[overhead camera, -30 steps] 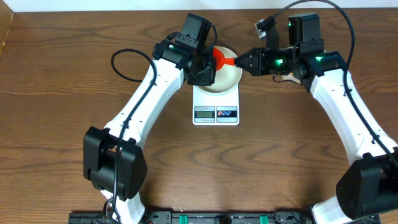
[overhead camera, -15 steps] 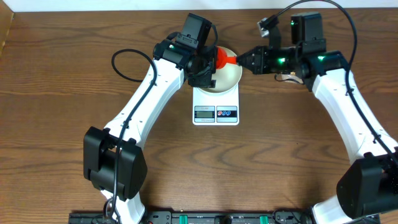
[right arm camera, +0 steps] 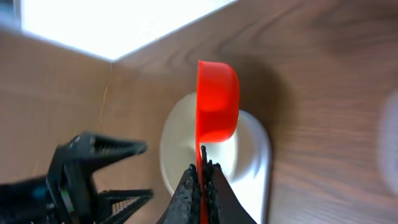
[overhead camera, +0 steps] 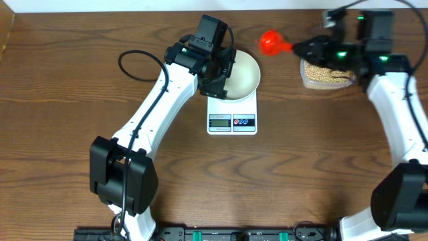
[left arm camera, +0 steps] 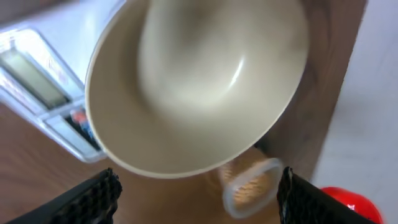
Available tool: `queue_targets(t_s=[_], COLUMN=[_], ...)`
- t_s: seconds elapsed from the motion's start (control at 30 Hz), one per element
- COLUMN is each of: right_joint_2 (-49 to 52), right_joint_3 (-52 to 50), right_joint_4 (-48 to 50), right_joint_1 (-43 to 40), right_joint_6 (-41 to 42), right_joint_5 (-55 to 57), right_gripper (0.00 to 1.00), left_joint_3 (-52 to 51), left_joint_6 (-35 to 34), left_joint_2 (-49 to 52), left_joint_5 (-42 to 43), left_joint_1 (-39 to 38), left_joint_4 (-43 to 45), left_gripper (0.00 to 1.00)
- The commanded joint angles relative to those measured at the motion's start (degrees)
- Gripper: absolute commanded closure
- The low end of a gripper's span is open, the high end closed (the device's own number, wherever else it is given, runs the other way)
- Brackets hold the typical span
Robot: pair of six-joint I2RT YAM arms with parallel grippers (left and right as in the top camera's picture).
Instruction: Scoop item into bowl and weigh 50g on scale
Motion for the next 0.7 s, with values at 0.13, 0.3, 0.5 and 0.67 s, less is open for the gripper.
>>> queue_targets(t_s=[0.13, 0.3, 0.5, 0.67], right_joint_2=[-0.26, -0.26, -0.26, -0.26], right_joint_3=[0.76, 0.76, 0.76, 0.76], right_joint_4=[-0.26, -0.26, -0.44, -0.55], right_joint_1=[-10.43, -14.01, -14.47, -14.47], right_joint_6=[1.62, 1.27, 0.70, -0.83], right_joint_5=[-4.26, -4.20, -1.46, -0.33], right_gripper=[0.99, 0.99, 0.99, 0.99], left_joint_3=[1.46, 1.46, 1.49, 1.49], left_joint_6=[39.93, 52.17, 59.95, 60.26], left_joint_2=[-1.49, -1.51, -2.80, -5.92], left_joint_5=[-4.79, -4.48, -4.35, -4.44], left_joint_1=[1.18, 1.40, 1.79, 2.97], left_joint_4=[-1.01, -5.75, -7.17, -6.99], left_gripper=[0.18, 0.29, 0.79, 0.93])
